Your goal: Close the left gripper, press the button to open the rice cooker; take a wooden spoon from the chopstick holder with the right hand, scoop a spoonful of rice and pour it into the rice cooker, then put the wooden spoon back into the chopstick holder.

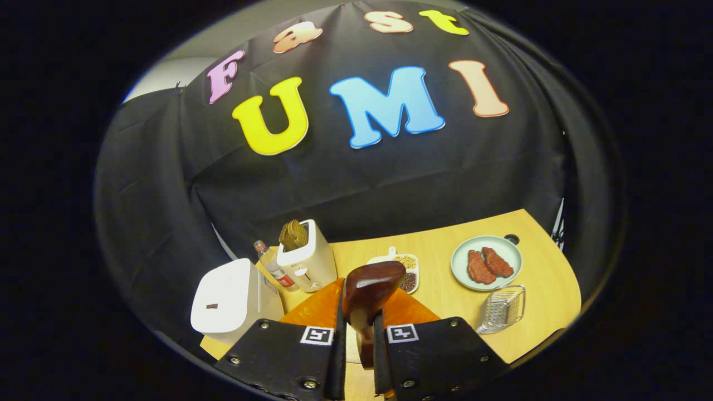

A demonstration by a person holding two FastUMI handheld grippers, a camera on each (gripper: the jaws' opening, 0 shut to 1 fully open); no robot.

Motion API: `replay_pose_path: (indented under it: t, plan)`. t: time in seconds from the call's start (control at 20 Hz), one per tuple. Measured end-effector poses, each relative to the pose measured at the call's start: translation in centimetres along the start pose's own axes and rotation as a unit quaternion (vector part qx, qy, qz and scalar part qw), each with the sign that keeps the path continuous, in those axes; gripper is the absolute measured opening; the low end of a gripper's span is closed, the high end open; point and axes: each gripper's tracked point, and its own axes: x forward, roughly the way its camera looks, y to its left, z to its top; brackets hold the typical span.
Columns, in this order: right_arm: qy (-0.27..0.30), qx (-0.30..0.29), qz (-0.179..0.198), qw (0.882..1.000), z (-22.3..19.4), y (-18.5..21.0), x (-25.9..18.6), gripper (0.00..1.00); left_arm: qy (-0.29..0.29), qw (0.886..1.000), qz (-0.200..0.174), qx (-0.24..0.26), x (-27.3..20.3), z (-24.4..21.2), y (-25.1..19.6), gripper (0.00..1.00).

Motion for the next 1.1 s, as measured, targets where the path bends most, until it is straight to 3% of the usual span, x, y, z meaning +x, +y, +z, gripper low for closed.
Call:
replay_pose_path:
  t: [0.2,0.5,0.6,0.65,0.7,0.8,1.1]
  plan:
    - [0.047,-0.043,-0.001,0.998,-4.7,-0.6,5.4,0.20,0.017,0.999,0.028,0.019,2.4,-1.4,1.0,0.97]
    - [0.086,-0.095,0.014,0.992,-9.1,-0.4,8.5,0.21,0.049,0.997,0.053,0.018,4.7,-3.2,1.3,0.94]
    - [0.095,-0.082,0.021,0.992,-9.5,0.3,8.9,0.20,0.054,0.997,0.060,0.018,4.9,-3.8,1.5,0.97]
    - [0.104,-0.067,0.027,0.992,-9.9,0.7,9.2,0.20,0.054,0.996,0.062,0.015,5.1,-4.0,1.6,0.94]
    - [0.111,-0.050,0.033,0.992,-10.1,1.2,9.4,0.21,0.055,0.996,0.064,0.014,5.1,-4.0,1.5,0.97]
    - [0.118,-0.030,0.044,0.992,-10.3,2.1,9.7,0.21,0.057,0.996,0.070,0.014,5.1,-3.9,1.6,0.94]
    - [0.129,0.011,0.052,0.990,-10.5,2.8,9.8,0.21,0.055,0.996,0.075,0.014,4.8,-4.0,1.8,0.97]
